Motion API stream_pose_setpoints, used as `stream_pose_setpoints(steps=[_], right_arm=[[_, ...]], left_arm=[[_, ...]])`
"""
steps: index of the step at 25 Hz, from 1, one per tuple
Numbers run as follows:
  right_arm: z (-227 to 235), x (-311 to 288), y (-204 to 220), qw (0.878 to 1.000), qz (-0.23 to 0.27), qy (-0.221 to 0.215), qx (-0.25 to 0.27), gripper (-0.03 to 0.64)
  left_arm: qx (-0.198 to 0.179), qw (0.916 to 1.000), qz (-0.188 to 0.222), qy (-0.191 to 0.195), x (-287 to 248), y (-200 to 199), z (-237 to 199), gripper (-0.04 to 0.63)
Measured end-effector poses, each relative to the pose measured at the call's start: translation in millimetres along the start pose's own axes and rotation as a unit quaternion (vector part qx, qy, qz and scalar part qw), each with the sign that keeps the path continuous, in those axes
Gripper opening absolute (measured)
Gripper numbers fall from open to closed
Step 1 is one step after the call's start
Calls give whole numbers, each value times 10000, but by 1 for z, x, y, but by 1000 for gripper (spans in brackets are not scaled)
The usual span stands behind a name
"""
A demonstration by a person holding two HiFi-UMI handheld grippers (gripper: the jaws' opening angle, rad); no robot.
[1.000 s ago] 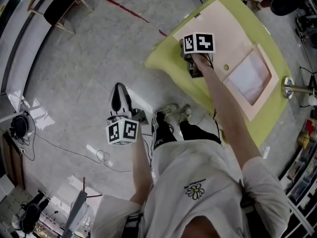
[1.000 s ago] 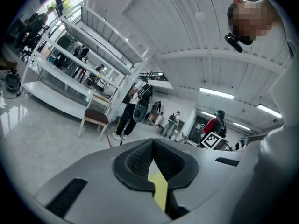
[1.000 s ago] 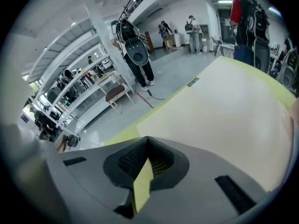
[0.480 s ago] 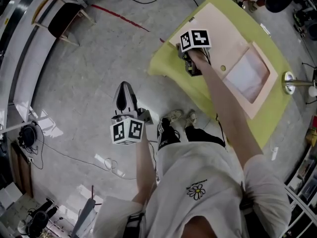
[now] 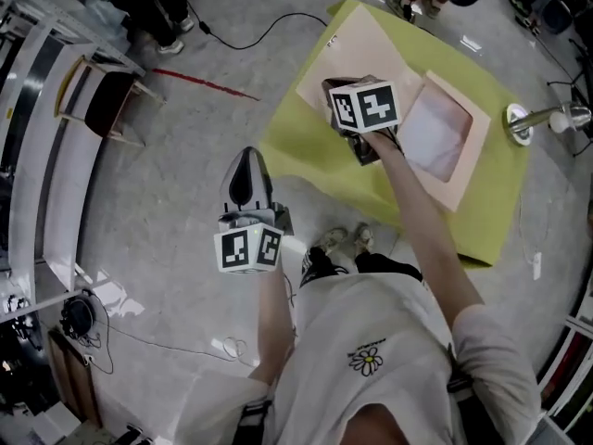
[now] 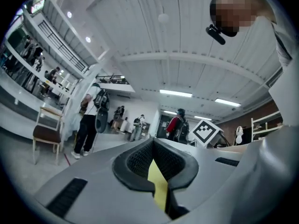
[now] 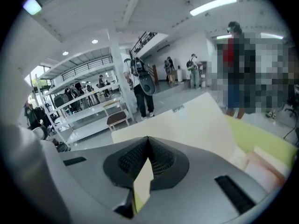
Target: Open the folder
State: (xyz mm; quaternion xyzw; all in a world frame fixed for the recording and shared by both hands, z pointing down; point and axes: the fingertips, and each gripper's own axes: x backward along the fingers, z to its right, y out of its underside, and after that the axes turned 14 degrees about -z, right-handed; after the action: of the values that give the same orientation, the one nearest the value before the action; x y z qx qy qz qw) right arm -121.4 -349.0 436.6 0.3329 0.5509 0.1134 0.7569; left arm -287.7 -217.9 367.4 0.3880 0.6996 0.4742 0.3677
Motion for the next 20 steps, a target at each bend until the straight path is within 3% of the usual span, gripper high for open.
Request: stream_pose_setpoints(steps=[3,8,13,17,20], right_arm=[[20,61,-11,9965,731,406,71,12],[54,185,-9,9723,2010,1187,-72,12],[78,306,22,9276,3142,2007,-242,12],[85,368,66,8940,3549,2695,-463,11],[89,398,103,8736,3667,3140,-613,11]], left_arm=[[-189,9991,107,375,-14,-18,36,14],[-1309,9862,251,979,-40,-54,117,14],[-1996,9637,198,1765,-56,-75,212,14],[-2305,9468,245,2234,-55,-80,271,14],[-2383,9391,233,2463,-54,-76,304,14]])
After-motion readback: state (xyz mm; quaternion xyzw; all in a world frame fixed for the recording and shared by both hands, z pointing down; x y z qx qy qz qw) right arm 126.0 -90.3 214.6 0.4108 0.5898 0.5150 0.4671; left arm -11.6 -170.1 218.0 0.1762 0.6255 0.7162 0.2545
